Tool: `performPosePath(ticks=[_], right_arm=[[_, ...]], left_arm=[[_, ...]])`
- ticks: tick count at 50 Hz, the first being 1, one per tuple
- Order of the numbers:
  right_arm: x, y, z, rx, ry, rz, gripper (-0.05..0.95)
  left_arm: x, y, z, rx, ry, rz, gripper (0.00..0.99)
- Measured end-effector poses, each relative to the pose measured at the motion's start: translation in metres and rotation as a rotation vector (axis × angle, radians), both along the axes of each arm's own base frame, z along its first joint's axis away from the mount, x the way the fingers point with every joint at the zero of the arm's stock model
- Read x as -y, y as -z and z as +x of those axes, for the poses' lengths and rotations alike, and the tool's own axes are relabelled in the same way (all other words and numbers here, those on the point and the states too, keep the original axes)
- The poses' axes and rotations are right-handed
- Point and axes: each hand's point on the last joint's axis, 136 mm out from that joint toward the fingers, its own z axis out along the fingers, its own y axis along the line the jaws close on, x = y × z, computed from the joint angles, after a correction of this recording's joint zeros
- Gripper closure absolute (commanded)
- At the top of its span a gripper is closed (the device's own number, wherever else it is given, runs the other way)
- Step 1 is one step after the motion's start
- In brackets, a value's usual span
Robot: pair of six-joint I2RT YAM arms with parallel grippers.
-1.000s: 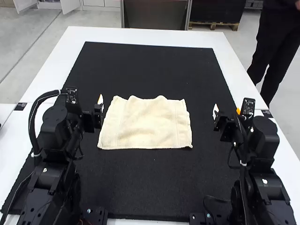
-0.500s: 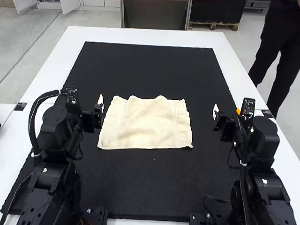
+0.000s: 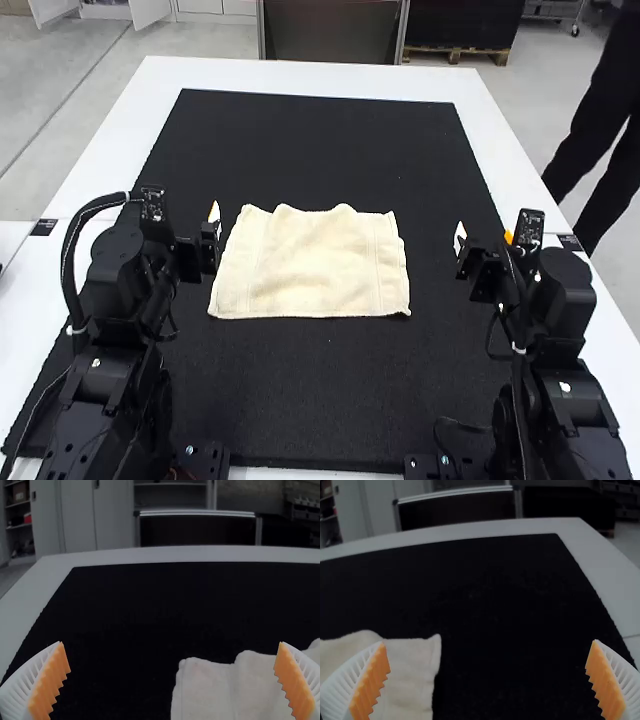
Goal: Fold the towel.
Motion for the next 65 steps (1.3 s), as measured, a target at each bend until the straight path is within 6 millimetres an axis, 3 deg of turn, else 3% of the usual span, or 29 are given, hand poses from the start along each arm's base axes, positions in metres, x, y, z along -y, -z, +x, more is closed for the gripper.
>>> performPosePath(ticks=[24,32,37,45,50,53,60,65], right_arm=[[0.0,0.0,0.0,0.0,0.0,0.0,-0.01],[0.0,-0.01,0.001,0.044,-0.002,-0.069,0.0],[0.001,-0.029,0.001,0.123,0.001,-0.098,0.0],[0.005,-0.074,-0.005,0.308,0.033,-0.119,0.0],[0.007,-0.077,-0.005,0.296,0.044,-0.13,0.0],[0.01,-0.09,-0.007,0.3,0.056,-0.135,0.0],[0.016,-0.149,-0.003,0.3,0.08,-0.136,-0.01],[0.019,-0.177,0.021,0.197,0.083,-0.111,-0.01]], left_arm=[[0.0,0.0,0.0,0.0,0.0,0.0,0.034],[0.0,-0.007,0.0,0.029,0.0,0.017,0.036],[0.0,-0.03,-0.002,0.121,-0.003,0.056,0.043],[-0.001,-0.09,-0.017,0.375,-0.02,0.076,0.036],[-0.002,-0.093,-0.017,0.37,-0.024,0.083,0.036],[-0.002,-0.101,-0.018,0.369,-0.026,0.085,0.036],[-0.003,-0.151,-0.017,0.367,-0.033,0.085,0.038],[-0.003,-0.183,0.004,0.305,-0.031,0.083,0.038]])
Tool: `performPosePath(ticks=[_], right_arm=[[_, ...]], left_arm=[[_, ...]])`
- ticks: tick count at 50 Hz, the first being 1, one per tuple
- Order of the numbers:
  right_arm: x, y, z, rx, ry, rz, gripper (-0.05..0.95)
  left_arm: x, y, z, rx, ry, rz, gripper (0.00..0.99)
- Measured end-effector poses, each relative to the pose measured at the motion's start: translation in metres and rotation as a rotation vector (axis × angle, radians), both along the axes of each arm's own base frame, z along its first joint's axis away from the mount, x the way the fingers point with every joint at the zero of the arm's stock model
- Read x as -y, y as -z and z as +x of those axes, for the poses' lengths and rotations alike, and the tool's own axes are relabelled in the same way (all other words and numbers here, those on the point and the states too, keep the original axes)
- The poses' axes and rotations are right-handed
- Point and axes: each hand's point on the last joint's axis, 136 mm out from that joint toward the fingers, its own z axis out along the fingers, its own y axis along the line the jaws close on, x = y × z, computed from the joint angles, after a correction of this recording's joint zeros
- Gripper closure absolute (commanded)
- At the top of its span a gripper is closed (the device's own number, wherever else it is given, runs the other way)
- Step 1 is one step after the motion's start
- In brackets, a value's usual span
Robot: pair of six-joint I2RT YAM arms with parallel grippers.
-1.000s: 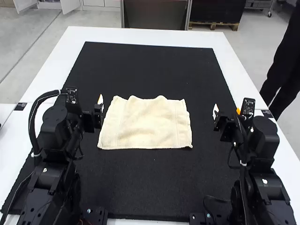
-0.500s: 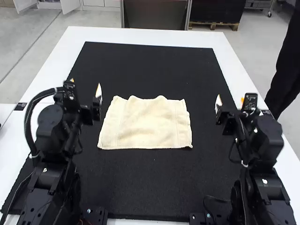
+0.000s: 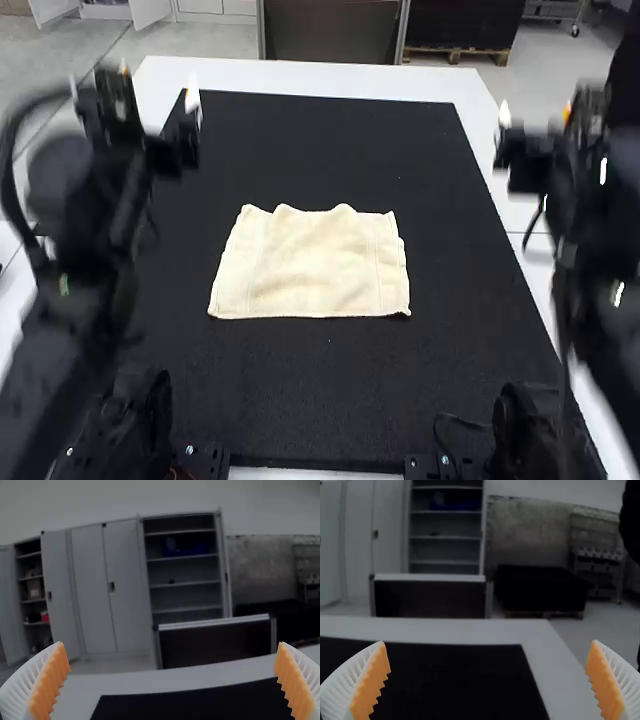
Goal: Fold the towel.
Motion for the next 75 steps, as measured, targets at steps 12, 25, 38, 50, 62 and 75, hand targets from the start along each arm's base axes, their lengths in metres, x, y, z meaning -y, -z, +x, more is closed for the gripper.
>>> performPosePath(ticks=[12,25,38,50,62,75], right_arm=[[0.004,0.056,0.069,-0.335,0.014,0.124,0.0],[0.029,0.13,0.083,-0.49,0.174,0.163,0.0],[0.065,0.117,0.084,-0.389,0.344,0.069,0.08],[0.069,0.117,0.087,-0.365,0.312,-0.054,0.08],[0.04,0.185,0.101,-0.568,0.153,-0.041,0.0],[-0.022,0.207,0.112,-0.664,-0.103,0.049,0.0]], left_arm=[[-0.009,0.033,0.098,-0.327,-0.064,-0.013,0.038],[-0.021,0.104,0.136,-0.536,-0.126,-0.029,0.036],[-0.054,0.132,0.126,-0.558,-0.211,-0.098,0.041],[-0.055,0.167,0.12,-0.607,-0.214,-0.14,0.052],[-0.046,0.18,0.127,-0.646,-0.179,-0.059,0.051],[-0.03,0.242,0.129,-0.856,-0.083,-0.044,0.034]])
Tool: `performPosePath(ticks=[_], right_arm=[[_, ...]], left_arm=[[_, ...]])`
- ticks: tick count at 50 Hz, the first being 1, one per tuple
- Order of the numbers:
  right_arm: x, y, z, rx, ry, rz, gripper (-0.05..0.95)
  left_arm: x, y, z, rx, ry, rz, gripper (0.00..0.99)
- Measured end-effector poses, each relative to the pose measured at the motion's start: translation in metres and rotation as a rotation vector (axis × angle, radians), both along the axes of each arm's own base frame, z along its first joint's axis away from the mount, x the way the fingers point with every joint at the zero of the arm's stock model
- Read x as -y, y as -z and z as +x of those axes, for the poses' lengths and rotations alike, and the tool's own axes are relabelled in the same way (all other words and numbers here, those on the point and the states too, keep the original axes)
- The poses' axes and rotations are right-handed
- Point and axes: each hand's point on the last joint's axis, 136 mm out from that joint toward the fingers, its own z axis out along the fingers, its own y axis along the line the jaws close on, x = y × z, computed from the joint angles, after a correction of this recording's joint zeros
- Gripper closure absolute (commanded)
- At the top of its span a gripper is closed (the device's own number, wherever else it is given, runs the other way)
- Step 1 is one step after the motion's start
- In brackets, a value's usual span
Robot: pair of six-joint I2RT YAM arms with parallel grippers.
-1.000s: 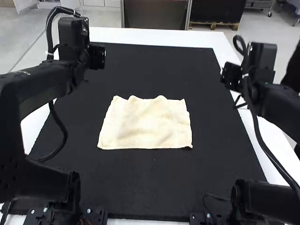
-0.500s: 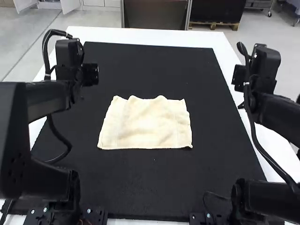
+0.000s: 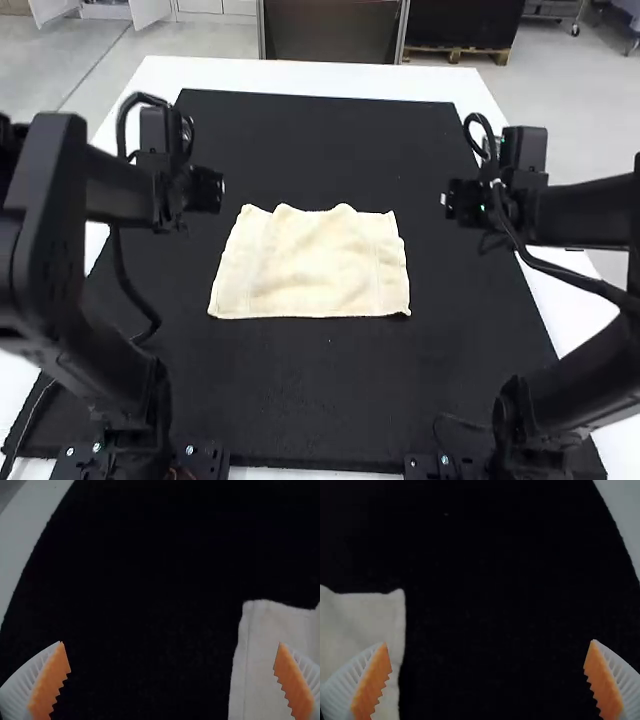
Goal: Fold the towel.
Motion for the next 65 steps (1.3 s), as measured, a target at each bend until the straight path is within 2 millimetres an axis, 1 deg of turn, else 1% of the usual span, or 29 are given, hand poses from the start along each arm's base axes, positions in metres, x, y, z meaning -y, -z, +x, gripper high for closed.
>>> performPosePath(ticks=[4,8,10,14,18,22,24,31,36,39,45,52,56,65], right_arm=[[-0.015,-0.006,0.003,0.013,-0.045,0.024,0.0],[-0.027,-0.003,0.005,0.0,-0.079,0.047,0.0],[-0.033,0.002,0.005,-0.019,-0.094,0.063,0.0],[-0.045,0.019,0.003,-0.083,-0.127,0.101,-0.01],[-0.056,0.037,0.001,-0.143,-0.146,0.137,-0.01],[-0.061,0.046,0.001,-0.175,-0.149,0.161,-0.01],[-0.062,0.048,0.003,-0.179,-0.149,0.167,-0.01],[-0.066,0.044,0.021,-0.166,-0.15,0.185,0.0],[-0.067,0.042,0.032,-0.158,-0.15,0.189,0.0],[-0.068,0.045,0.037,-0.165,-0.151,0.191,0.0],[-0.073,0.055,0.045,-0.188,-0.157,0.192,0.0],[-0.082,0.071,0.052,-0.214,-0.174,0.191,0.0],[-0.088,0.078,0.054,-0.23,-0.187,0.188,0.0],[-0.099,0.087,0.061,-0.238,-0.207,0.186,0.0]], left_arm=[[0.008,0.009,0.0,-0.036,0.034,-0.033,0.034],[0.015,0.008,0.003,-0.043,0.066,-0.067,0.036],[0.018,0.006,0.005,-0.041,0.08,-0.082,0.038],[0.023,0.001,0.01,-0.033,0.101,-0.1,0.038],[0.026,0.002,0.015,-0.038,0.113,-0.114,0.038],[0.027,0.009,0.018,-0.057,0.121,-0.123,0.036],[0.028,0.014,0.02,-0.07,0.124,-0.127,0.036],[0.029,0.03,0.029,-0.104,0.131,-0.136,0.036],[0.029,0.036,0.037,-0.112,0.135,-0.136,0.036],[0.029,0.039,0.042,-0.118,0.14,-0.135,0.038],[0.03,0.049,0.05,-0.139,0.152,-0.128,0.036],[0.031,0.061,0.054,-0.16,0.166,-0.124,0.036],[0.032,0.064,0.056,-0.162,0.178,-0.122,0.038],[0.037,0.066,0.063,-0.156,0.212,-0.129,0.039]])
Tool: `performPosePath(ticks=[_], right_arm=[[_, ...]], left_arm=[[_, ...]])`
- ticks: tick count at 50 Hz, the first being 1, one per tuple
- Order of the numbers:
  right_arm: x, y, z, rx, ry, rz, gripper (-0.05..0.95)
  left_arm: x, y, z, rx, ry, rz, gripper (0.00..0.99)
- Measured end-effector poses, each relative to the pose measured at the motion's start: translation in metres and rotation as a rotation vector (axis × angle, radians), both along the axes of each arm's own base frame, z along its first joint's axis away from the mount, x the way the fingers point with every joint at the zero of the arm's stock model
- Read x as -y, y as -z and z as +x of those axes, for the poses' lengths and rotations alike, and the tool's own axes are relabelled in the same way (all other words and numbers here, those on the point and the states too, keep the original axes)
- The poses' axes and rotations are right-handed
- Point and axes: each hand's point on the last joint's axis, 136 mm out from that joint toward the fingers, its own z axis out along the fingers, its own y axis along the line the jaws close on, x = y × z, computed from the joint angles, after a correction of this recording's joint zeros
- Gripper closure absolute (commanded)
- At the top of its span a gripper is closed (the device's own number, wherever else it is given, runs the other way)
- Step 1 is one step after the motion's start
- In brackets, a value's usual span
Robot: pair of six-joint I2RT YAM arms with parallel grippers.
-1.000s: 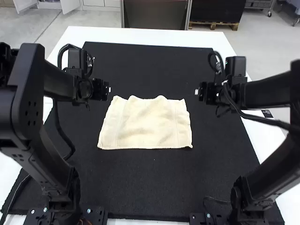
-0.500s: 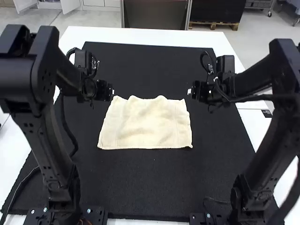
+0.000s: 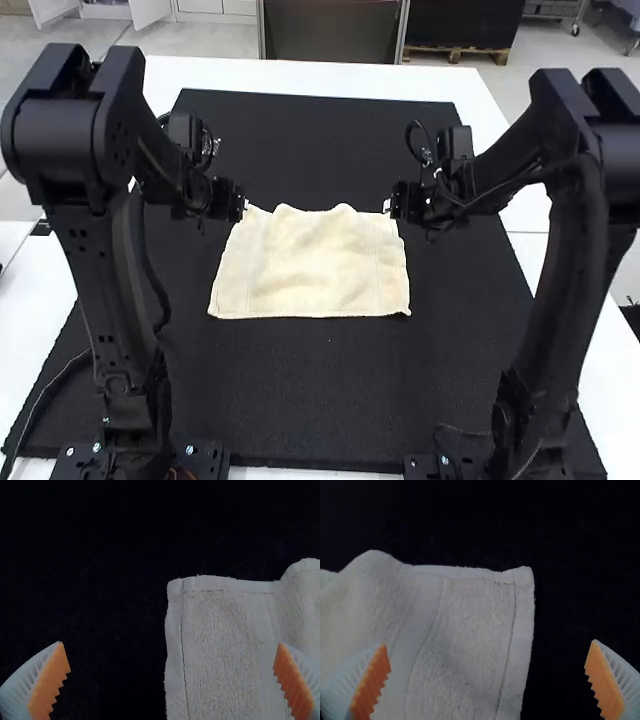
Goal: Fold the towel.
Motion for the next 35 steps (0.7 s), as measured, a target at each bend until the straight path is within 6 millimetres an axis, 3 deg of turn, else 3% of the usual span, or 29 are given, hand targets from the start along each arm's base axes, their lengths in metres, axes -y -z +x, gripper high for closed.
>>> performPosePath(ticks=[16,35], right_arm=[[-0.002,0.021,0.008,-0.034,-0.001,-0.005,0.0],[-0.005,0.033,0.022,-0.034,-0.001,-0.006,0.0]], left_arm=[[0.004,0.018,0.011,-0.027,0.027,-0.015,0.039],[0.007,0.026,0.022,-0.021,0.043,-0.019,0.039]])
